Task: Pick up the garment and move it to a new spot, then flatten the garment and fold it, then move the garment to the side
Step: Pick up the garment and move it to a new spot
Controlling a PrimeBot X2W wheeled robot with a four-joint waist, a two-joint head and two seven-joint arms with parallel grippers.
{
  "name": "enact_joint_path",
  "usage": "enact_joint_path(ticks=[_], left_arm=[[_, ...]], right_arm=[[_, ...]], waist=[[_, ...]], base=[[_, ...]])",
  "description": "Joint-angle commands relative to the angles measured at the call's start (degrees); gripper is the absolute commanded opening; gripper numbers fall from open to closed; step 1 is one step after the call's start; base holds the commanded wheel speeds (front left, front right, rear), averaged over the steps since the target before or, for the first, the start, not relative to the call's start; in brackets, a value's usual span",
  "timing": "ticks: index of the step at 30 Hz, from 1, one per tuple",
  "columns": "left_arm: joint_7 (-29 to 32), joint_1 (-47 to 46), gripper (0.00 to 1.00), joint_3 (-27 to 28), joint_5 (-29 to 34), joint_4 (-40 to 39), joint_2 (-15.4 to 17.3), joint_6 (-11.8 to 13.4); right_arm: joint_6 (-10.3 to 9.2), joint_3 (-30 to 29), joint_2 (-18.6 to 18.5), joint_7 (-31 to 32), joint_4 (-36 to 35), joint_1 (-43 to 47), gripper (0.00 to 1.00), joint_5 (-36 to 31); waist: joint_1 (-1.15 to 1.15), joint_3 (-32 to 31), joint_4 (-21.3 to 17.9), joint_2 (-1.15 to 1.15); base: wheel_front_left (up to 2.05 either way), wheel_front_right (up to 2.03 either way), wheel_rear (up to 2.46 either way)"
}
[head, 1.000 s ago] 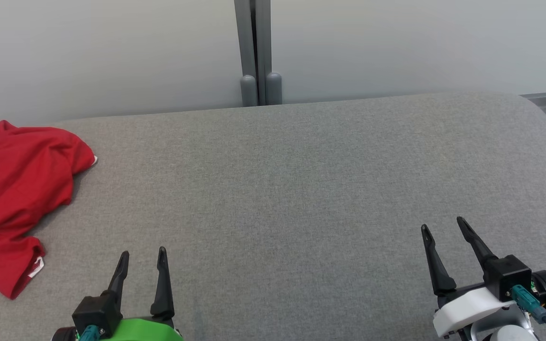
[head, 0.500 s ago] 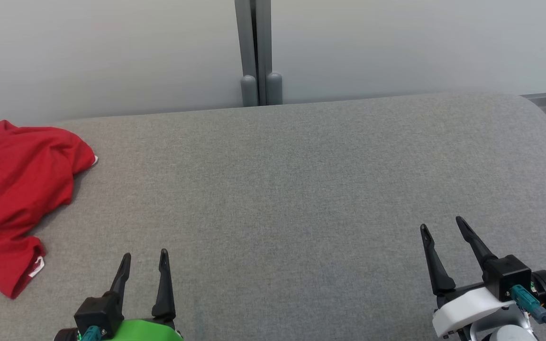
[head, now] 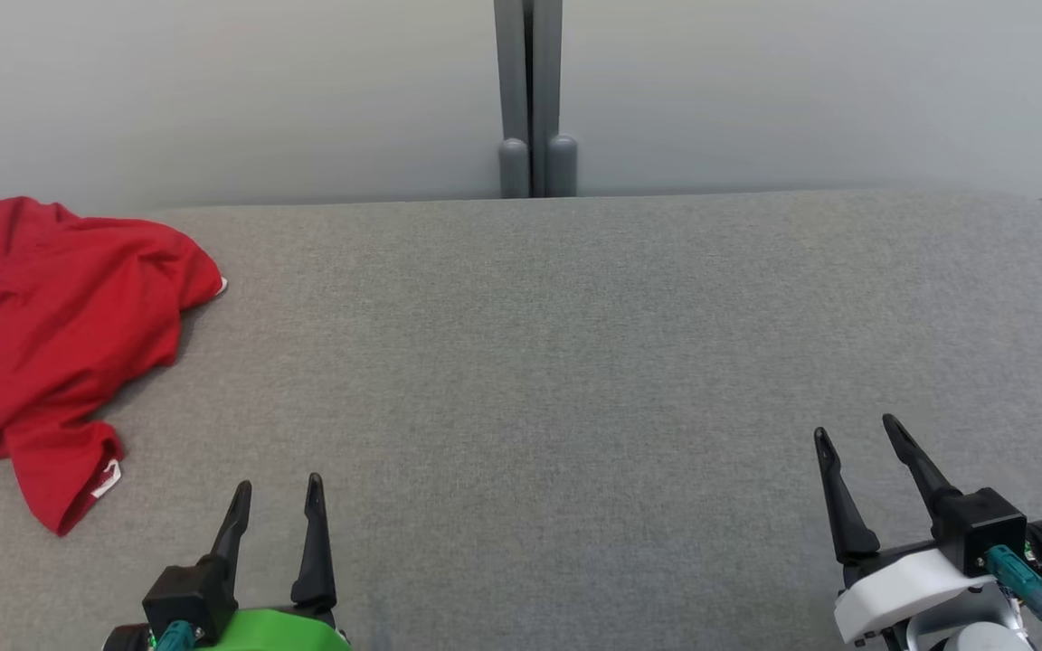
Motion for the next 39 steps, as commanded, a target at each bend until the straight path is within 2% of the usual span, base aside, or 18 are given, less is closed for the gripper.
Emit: enact_joint_path(ticks=[1, 9, 17, 27, 33, 39], left_arm=[[-0.2, -0.4, 1.00, 0.1, 0.2, -0.2, 0.4, 0.0], [-0.1, -0.6, 1.00, 0.8, 0.7, -0.4, 0.4, -0.2], [-0.1, -0.2, 1.00, 2.1, 0.4, -0.8, 0.4, -0.1], [-0.1, -0.1, 1.00, 3.4, 0.7, -1.2, 0.4, 0.0], [-0.1, -3.2, 1.00, 7.8, 0.4, -3.4, 0.4, -0.6], [-0.1, -11.5, 1.00, 12.6, 2.4, -6.6, 3.4, -1.7]], right_arm=[[-0.01, -0.2, -0.2, -0.3, -0.1, 0.7, 1.00, 0.3], [-0.01, 0.5, -0.2, -0.2, -0.1, 0.1, 1.00, 1.0], [-0.01, 2.1, -0.3, -0.2, 0.1, -0.2, 1.00, 1.0], [-0.01, 2.2, -0.3, -0.2, -0.1, -0.2, 1.00, 0.4], [-0.01, 1.4, -0.3, -0.2, -0.4, -0.1, 1.00, -0.4], [-0.01, 0.9, -0.3, -0.2, -1.0, -1.2, 1.00, -1.7]], waist=[[0.00, 0.1, 2.7, 0.00], [0.00, 0.5, 10.4, 0.00], [0.00, 0.7, 15.2, 0.00], [0.00, 1.0, 16.3, 0.00], [0.00, 1.7, 15.8, 0.00], [0.00, 4.0, 15.1, 0.00]], base=[[0.00, 0.00, 0.00], [0.00, 0.00, 0.00], [0.00, 0.00, 0.00], [0.00, 0.00, 0.00], [0.00, 0.00, 0.00], [0.00, 0.00, 0.00]])
